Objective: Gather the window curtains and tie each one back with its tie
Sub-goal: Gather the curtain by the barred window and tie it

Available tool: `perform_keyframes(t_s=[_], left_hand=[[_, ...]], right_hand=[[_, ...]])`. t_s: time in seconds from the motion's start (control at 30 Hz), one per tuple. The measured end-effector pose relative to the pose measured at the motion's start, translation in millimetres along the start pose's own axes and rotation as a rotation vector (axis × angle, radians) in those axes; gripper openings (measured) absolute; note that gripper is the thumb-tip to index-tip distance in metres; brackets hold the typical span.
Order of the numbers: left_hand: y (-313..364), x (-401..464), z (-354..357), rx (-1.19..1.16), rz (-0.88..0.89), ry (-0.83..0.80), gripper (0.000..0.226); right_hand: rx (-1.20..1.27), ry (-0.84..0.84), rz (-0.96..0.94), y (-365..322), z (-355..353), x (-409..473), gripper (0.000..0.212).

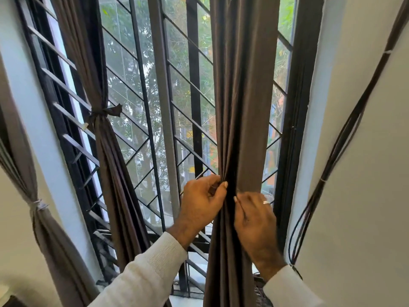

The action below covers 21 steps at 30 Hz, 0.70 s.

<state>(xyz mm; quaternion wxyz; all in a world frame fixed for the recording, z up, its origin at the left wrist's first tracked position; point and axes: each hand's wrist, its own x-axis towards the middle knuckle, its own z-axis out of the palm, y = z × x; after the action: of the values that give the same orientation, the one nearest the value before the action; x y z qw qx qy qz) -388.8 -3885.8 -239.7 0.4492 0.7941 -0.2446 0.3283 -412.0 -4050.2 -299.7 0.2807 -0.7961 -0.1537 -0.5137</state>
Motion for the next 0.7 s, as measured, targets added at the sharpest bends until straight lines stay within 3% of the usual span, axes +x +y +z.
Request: perform_keyframes(t_s=[0.17, 0.27, 0.33, 0.4, 0.5, 0.57, 0.7], left_hand=[[12.4, -2.9, -1.6, -0.017, 0.049, -0.036, 0.027], [6.8, -2.9, -5.8, 0.023, 0.033, -0.017, 0.02], [3.7, -2.9, -9.9, 0.043, -0.002, -0.024, 0.024], [3.9, -2.2, -15.1, 0.0, -0.03, -0.04, 0.024], [3.4, 1.0, -20.5, 0.0, -0.035, -0.048, 0.025], [1.6, 2.5, -21.3, 0.034, -0.04, -0.045, 0.026], [1.6, 1.0, -15.1, 0.098, -0.017, 0.005, 0.026]], right_hand=[[0.083, -0.183, -0.061, 1.4, 5.6, -12.4, 0.028], [0.168, -0.172, -0.086, 7.2, -7.6, -6.9, 0.039], [0.218, -0.01, 0.076, 11.6, -17.4, 3.8, 0.034], [0.302, 0.122, 0.383, 24.0, -20.5, 22.5, 0.036], [0.626, -0.029, 0.775, 50.0, -19.5, 46.7, 0.046], [0.561, -0.023, 0.735, 53.7, -22.7, 45.9, 0.03], [0.171, 0.193, 0.391, 23.0, -29.7, 13.8, 0.015]])
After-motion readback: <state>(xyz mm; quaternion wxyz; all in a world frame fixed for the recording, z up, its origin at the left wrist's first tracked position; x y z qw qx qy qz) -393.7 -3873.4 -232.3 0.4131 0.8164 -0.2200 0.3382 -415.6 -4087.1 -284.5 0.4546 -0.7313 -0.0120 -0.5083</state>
